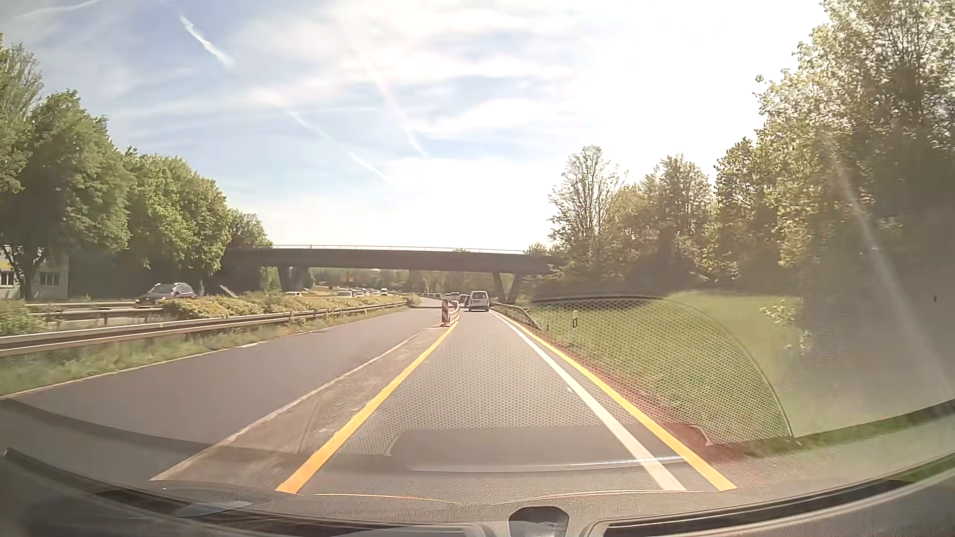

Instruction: Follow the waypoints while adhering to traffic rules and regulations

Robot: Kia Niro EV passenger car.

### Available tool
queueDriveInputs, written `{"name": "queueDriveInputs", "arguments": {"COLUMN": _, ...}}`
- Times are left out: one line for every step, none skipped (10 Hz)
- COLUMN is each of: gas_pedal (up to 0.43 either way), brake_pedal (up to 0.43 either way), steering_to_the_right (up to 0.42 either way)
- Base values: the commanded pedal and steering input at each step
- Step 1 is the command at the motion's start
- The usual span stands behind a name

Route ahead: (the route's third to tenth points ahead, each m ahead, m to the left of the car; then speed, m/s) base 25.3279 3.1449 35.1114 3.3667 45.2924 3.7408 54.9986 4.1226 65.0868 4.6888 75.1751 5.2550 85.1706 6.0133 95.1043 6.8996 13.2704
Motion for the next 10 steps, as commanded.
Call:
{"name": "queueDriveInputs", "arguments": {"gas_pedal": 0.067, "brake_pedal": 0.000, "steering_to_the_right": -0.004}}
{"name": "queueDriveInputs", "arguments": {"gas_pedal": 0.067, "brake_pedal": 0.000, "steering_to_the_right": -0.004}}
{"name": "queueDriveInputs", "arguments": {"gas_pedal": 0.067, "brake_pedal": 0.000, "steering_to_the_right": -0.004}}
{"name": "queueDriveInputs", "arguments": {"gas_pedal": 0.067, "brake_pedal": 0.000, "steering_to_the_right": -0.004}}
{"name": "queueDriveInputs", "arguments": {"gas_pedal": 0.067, "brake_pedal": 0.000, "steering_to_the_right": -0.004}}
{"name": "queueDriveInputs", "arguments": {"gas_pedal": 0.067, "brake_pedal": 0.000, "steering_to_the_right": -0.004}}
{"name": "queueDriveInputs", "arguments": {"gas_pedal": 0.067, "brake_pedal": 0.000, "steering_to_the_right": -0.004}}
{"name": "queueDriveInputs", "arguments": {"gas_pedal": 0.067, "brake_pedal": 0.000, "steering_to_the_right": -0.004}}
{"name": "queueDriveInputs", "arguments": {"gas_pedal": 0.067, "brake_pedal": 0.000, "steering_to_the_right": -0.004}}
{"name": "queueDriveInputs", "arguments": {"gas_pedal": 0.067, "brake_pedal": 0.000, "steering_to_the_right": -0.004}}
